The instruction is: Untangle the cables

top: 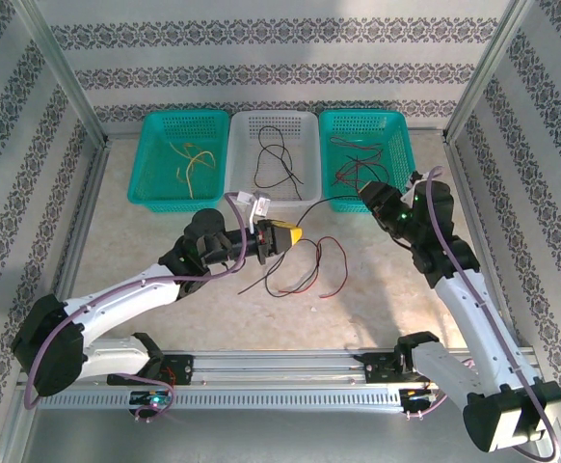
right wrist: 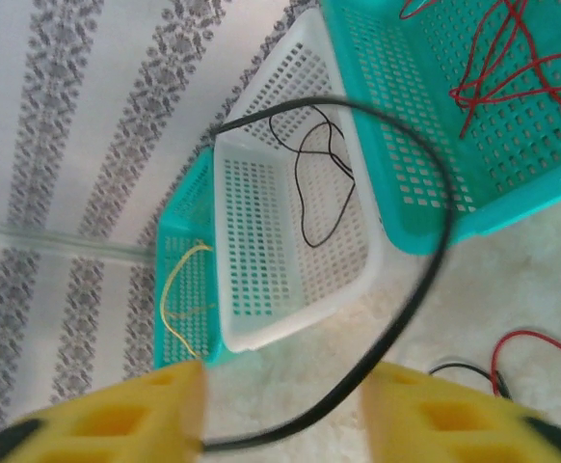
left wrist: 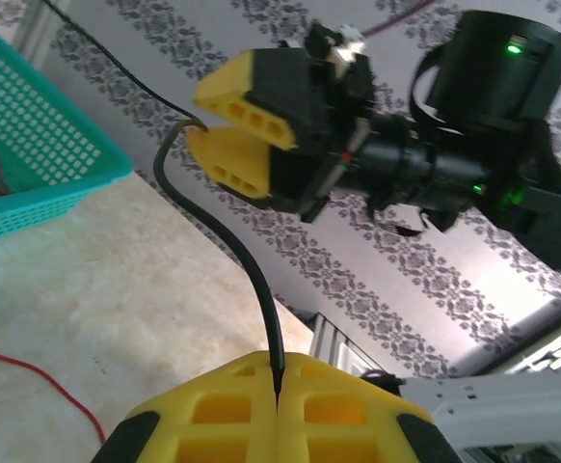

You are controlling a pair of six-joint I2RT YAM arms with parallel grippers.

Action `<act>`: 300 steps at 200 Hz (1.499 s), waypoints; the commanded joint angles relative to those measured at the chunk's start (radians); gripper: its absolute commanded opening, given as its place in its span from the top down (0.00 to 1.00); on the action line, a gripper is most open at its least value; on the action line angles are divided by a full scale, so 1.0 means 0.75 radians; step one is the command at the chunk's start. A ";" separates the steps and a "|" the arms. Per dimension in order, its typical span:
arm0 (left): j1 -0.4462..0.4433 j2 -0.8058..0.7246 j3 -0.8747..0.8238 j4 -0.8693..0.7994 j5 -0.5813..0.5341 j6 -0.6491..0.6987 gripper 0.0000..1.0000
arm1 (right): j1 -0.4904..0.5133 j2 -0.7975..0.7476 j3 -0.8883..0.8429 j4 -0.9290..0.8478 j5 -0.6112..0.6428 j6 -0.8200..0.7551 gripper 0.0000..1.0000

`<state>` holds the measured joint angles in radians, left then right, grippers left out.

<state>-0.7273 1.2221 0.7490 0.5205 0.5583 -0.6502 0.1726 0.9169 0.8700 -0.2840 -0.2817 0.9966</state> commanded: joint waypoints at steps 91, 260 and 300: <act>0.364 0.464 0.757 -0.428 -0.215 0.077 1.00 | 0.009 -0.218 -0.168 -0.313 0.036 -0.220 0.28; 0.504 0.984 0.982 -0.382 -0.584 0.017 1.00 | 0.008 -0.144 -0.181 -0.326 0.057 -0.275 0.30; 0.564 0.910 0.814 -0.202 -0.647 -0.086 1.00 | 0.027 -0.110 -0.149 -0.319 0.064 -0.269 0.30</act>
<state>-0.3458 1.9522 1.3987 0.2600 0.1379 -0.6601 0.1749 0.8257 0.7242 -0.5243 -0.2516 0.8043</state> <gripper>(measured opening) 0.045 0.697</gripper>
